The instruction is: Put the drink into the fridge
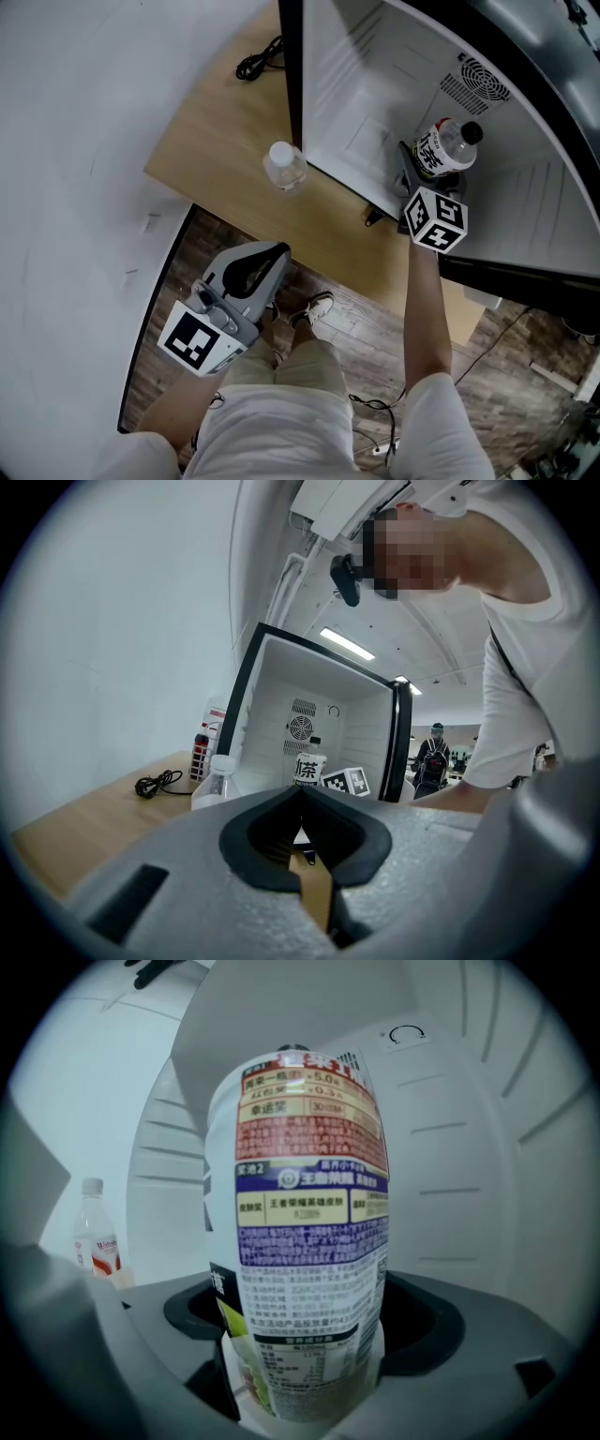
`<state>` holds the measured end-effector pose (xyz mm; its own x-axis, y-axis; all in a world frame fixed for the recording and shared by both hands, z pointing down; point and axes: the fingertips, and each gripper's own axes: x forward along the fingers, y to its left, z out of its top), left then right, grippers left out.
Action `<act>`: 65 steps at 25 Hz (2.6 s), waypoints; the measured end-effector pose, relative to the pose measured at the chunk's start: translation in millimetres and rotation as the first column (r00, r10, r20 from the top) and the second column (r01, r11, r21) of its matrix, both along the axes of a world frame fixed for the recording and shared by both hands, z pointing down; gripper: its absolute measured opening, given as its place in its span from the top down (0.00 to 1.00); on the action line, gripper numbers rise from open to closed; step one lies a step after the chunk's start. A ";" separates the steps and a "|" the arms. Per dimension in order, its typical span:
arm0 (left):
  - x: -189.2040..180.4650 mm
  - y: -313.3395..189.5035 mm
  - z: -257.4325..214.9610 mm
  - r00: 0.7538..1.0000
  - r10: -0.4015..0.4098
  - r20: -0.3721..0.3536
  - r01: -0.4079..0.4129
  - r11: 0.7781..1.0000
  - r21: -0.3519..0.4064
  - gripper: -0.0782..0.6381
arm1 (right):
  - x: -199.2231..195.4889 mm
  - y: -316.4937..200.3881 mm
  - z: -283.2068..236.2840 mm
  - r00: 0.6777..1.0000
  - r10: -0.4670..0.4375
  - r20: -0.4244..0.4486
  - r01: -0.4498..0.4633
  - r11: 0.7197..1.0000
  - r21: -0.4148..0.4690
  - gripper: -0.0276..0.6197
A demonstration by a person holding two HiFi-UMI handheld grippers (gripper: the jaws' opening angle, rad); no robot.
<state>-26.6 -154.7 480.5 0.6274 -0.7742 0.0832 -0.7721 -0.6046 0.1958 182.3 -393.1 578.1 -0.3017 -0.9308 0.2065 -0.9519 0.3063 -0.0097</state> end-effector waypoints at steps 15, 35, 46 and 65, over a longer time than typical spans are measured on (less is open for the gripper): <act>2.5 -1.1 -25.0 0.999 0.044 -0.020 -0.043 0.998 0.043 0.87 | 10.2 28.4 -13.9 0.999 0.016 -0.028 -0.017 0.999 -0.047 0.26; 8.2 6.1 -67.4 0.990 0.136 -0.036 -0.131 0.983 0.128 0.87 | 32.2 101.0 -20.2 0.994 0.102 -0.037 -0.107 0.984 -0.143 0.95; -4.1 8.8 -87.6 0.989 0.142 -0.047 -0.133 0.977 0.170 0.87 | 26.4 134.8 -61.6 0.987 0.062 0.148 -0.039 0.987 -0.155 0.95; -30.9 -5.6 -110.9 0.986 0.144 -0.085 -0.123 0.970 0.211 0.87 | -18.1 164.3 -136.4 0.994 -0.043 0.097 0.048 0.998 -0.046 0.95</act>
<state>-57.5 -160.3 369.7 0.7235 -0.6768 -0.1359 -0.6645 -0.7362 0.1282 164.2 -228.9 441.7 -0.3642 -0.9053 0.2186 -0.9309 0.3466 -0.1157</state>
